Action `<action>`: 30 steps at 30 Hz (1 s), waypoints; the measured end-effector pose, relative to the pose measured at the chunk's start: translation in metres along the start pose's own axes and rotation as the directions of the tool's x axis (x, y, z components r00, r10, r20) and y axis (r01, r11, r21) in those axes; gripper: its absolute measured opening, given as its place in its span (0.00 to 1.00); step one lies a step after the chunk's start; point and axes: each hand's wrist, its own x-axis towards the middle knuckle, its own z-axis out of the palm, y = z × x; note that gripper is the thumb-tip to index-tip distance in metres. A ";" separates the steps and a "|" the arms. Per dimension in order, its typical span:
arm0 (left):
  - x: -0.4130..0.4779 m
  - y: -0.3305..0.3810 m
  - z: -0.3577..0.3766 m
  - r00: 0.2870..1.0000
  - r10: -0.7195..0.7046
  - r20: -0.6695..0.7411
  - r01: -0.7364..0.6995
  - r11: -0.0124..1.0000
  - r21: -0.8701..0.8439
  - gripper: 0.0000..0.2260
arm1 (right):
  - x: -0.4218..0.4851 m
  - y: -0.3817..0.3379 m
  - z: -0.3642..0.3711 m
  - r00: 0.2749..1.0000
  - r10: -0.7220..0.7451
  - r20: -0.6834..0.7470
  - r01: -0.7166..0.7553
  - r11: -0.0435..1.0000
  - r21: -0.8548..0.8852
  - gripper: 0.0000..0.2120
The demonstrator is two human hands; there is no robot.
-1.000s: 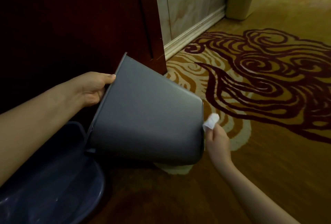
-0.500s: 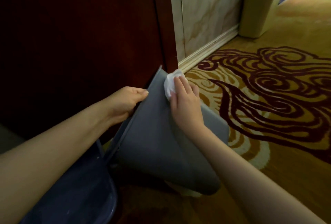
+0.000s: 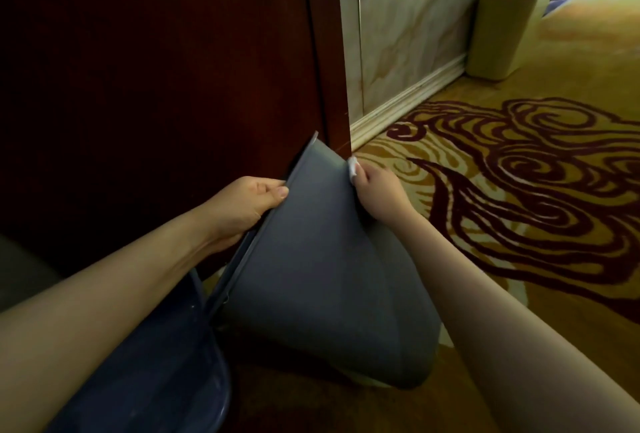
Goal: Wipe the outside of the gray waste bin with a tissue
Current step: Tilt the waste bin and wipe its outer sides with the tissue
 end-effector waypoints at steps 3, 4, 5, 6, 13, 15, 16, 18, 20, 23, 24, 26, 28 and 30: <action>-0.006 -0.008 -0.016 0.998 -0.036 0.042 0.035 0.999 0.013 0.11 | -0.021 0.026 -0.001 0.997 0.074 0.033 -0.075 0.997 0.026 0.15; -0.009 -0.011 -0.022 0.994 -0.060 0.087 0.059 0.998 0.018 0.11 | -0.028 0.031 -0.002 0.998 0.065 0.019 -0.066 0.998 0.022 0.15; -0.012 -0.011 -0.027 0.984 -0.095 0.150 0.095 0.995 0.009 0.11 | -0.036 0.035 -0.002 0.999 0.042 0.001 -0.042 0.999 0.007 0.15; -0.015 -0.008 -0.033 0.966 -0.135 0.220 0.144 0.989 -0.024 0.14 | -0.043 0.036 0.000 1.000 0.006 -0.015 -0.006 1.000 -0.010 0.15; 0.015 0.042 -0.023 0.910 -0.336 0.242 0.392 0.888 -0.242 0.34 | -0.100 0.041 0.004 0.988 -0.040 -0.152 0.030 0.997 -0.070 0.17; 0.024 0.051 -0.004 0.899 -0.400 0.179 0.421 0.901 -0.100 0.31 | -0.112 0.047 0.002 0.986 -0.003 -0.168 -0.002 1.000 -0.025 0.16; 0.026 0.055 0.005 0.904 -0.402 0.141 0.408 0.913 -0.014 0.27 | -0.115 0.048 0.002 0.985 0.009 -0.170 -0.010 1.000 -0.005 0.15; 0.029 0.059 0.020 0.930 -0.359 0.081 0.350 0.931 0.107 0.17 | -0.120 0.046 0.002 0.986 0.026 -0.163 -0.023 0.999 0.023 0.15; 0.030 0.062 0.030 0.952 -0.306 0.023 0.300 0.942 0.151 0.12 | -0.123 0.044 -0.002 0.987 0.032 -0.158 -0.027 0.999 0.035 0.15; 0.029 0.063 0.035 0.970 -0.240 -0.035 0.242 0.951 0.195 0.11 | -0.126 0.040 -0.005 0.987 0.016 -0.158 -0.013 1.000 0.019 0.17; 0.028 0.065 0.035 0.977 -0.208 -0.044 0.213 0.957 0.195 0.11 | -0.125 0.037 -0.006 0.986 0.008 -0.167 -0.006 1.000 0.012 0.17; 0.025 0.071 0.034 0.991 -0.124 -0.053 0.131 0.976 0.173 0.12 | -0.117 0.033 -0.012 0.979 -0.016 -0.205 0.014 1.000 -0.010 0.17; 0.023 0.077 0.030 0.998 -0.030 -0.054 0.037 0.990 0.137 0.12 | -0.102 0.028 -0.019 0.971 -0.037 -0.237 0.024 0.998 -0.058 0.17; 0.020 0.082 0.025 0.997 0.049 -0.053 -0.045 0.995 0.085 0.11 | -0.085 0.024 -0.026 0.957 -0.054 -0.283 0.027 0.995 -0.099 0.17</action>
